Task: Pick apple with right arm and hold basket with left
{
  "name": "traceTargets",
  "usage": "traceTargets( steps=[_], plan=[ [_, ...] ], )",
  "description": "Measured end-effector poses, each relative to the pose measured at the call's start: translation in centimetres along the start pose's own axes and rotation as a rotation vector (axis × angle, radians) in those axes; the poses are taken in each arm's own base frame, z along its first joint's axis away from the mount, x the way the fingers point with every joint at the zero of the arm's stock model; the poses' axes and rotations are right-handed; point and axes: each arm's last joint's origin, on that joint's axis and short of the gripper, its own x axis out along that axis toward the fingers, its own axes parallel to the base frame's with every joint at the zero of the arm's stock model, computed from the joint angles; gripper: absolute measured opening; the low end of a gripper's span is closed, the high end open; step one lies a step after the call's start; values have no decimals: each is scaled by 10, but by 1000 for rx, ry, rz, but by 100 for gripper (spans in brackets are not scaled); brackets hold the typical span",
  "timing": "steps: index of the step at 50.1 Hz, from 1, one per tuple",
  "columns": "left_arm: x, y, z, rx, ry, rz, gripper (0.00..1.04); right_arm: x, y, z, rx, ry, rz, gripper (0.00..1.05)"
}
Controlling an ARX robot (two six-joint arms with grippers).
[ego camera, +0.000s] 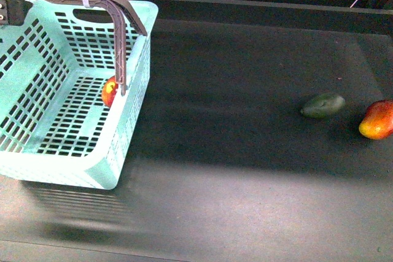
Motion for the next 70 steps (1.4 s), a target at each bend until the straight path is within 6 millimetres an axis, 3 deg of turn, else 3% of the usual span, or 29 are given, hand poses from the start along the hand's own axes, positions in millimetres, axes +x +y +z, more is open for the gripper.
traceTargets(
  steps=[8, 19, 29, 34, 42, 46, 53, 70],
  plan=[
    [-31, -5, 0, -12, -25, -16, 99, 0, 0, 0, 0, 0, 0, 96],
    [-90, -14, 1, 115, -55, 89, 98, 0, 0, 0, 0, 0, 0, 96],
    [-95, -16, 0, 150, -48, 79, 98, 0, 0, 0, 0, 0, 0, 96],
    [-95, 13, 1, 645, -70, -286, 76, 0, 0, 0, 0, -1, 0, 96],
    [-129, 36, 8, 1184, -318, -472, 49, 0, 0, 0, 0, -1, 0, 96],
    [-142, 45, 11, 1293, -372, -474, 37, 0, 0, 0, 0, -1, 0, 96],
    [-159, 78, 21, 1410, -370, -435, 5, 0, 0, 0, 0, -1, 0, 96],
    [-195, 114, 21, 1430, -387, -435, 3, 0, 0, 0, 0, -1, 0, 96]
  ],
)
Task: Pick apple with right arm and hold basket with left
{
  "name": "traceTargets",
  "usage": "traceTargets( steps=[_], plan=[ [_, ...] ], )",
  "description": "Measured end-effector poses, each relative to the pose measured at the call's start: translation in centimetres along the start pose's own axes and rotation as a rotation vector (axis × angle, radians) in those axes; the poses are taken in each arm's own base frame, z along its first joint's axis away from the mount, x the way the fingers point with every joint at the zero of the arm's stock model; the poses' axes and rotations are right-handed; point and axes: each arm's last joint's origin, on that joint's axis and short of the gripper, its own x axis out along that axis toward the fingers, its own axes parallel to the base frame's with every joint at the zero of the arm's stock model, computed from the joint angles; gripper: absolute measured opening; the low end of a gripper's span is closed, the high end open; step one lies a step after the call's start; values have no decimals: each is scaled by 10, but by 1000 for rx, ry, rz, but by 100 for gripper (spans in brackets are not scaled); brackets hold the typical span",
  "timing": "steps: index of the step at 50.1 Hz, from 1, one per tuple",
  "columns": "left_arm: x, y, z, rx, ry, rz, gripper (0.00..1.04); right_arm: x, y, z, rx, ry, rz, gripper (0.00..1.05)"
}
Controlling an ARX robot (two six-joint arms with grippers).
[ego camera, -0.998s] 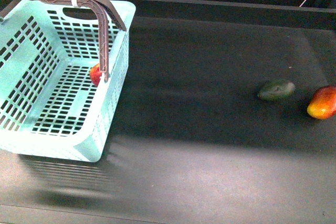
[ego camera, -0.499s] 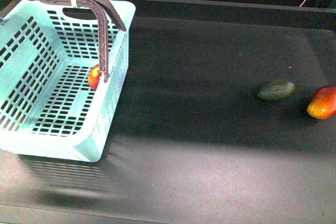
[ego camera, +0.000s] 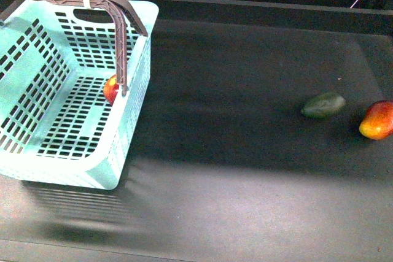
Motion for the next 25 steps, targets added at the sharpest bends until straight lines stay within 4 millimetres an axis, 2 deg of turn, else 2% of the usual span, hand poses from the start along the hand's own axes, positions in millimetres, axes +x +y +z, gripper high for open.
traceTargets(
  steps=[11, 25],
  plan=[
    [-24, 0, -15, 1, 8, 0, 3, 0, 0, 0, 0, 0, 0, 96],
    [-42, 0, -10, 3, -10, 0, 3, 0, 0, 0, 0, 0, 0, 96]
  ],
)
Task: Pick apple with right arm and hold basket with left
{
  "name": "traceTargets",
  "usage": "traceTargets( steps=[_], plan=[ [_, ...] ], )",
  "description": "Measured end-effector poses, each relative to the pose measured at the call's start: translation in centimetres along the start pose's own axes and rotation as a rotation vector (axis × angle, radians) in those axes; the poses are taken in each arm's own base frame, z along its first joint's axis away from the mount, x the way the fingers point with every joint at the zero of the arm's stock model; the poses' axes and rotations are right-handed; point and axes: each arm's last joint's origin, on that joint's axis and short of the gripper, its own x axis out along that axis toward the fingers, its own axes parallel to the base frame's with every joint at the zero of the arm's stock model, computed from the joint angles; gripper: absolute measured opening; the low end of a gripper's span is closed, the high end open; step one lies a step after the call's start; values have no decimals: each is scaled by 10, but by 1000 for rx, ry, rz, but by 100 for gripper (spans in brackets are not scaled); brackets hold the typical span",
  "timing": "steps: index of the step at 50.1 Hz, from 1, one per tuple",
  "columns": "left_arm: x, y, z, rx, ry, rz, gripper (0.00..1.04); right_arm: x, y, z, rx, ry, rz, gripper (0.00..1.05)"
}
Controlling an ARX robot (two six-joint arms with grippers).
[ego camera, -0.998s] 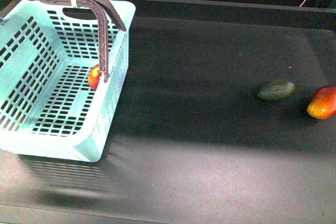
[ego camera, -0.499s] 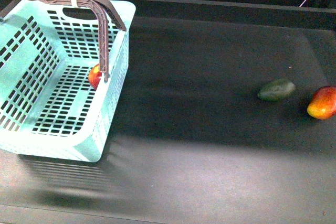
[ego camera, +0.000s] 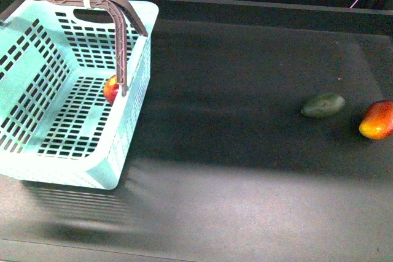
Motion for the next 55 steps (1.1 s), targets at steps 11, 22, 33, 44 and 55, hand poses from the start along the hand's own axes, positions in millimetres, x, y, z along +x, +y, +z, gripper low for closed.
traceTargets(
  steps=[11, 22, 33, 44, 55],
  plan=[
    [-10, 0, 3, 0, -12, 0, 3, 0, 0, 0, 0, 0, 0, 96],
    [-18, 0, 4, 0, -16, 0, 3, 0, 0, 0, 0, 0, 0, 96],
    [-24, 0, 4, 0, -16, 0, 3, 0, 0, 0, 0, 0, 0, 96],
    [-28, 0, 4, 0, -16, 0, 3, 0, 0, 0, 0, 0, 0, 96],
    [-40, 0, 1, 0, -11, 0, 3, 0, 0, 0, 0, 0, 0, 96]
  ],
)
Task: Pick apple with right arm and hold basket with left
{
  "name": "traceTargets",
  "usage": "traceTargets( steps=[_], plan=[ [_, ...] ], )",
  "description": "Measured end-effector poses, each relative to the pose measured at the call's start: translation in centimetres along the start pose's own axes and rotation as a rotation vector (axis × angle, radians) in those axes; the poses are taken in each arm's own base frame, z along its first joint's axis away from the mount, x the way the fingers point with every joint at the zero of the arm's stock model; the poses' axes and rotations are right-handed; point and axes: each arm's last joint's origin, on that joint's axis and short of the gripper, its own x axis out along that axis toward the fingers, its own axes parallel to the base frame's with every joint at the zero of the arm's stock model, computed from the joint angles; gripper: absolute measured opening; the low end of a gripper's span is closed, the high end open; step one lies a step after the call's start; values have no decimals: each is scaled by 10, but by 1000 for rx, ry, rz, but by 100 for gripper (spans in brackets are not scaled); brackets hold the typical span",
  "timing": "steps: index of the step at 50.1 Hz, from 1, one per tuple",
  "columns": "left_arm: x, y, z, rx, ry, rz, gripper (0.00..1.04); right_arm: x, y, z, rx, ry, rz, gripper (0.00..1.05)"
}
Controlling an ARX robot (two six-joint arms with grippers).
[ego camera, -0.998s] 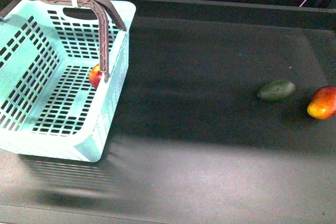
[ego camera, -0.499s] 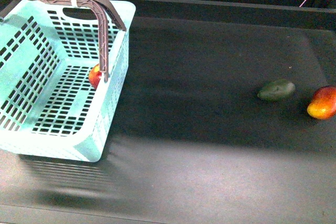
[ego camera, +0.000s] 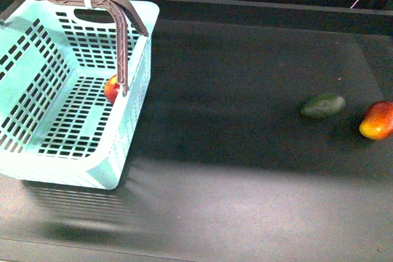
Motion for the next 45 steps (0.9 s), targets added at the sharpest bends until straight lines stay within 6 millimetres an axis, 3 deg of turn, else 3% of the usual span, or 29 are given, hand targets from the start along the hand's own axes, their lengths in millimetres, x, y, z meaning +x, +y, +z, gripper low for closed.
traceTargets(
  steps=[45],
  plan=[
    [0, 0, 0, 0, 0, 0, 3, 0, 0, 0, 0, 0, 0, 96]
  ],
)
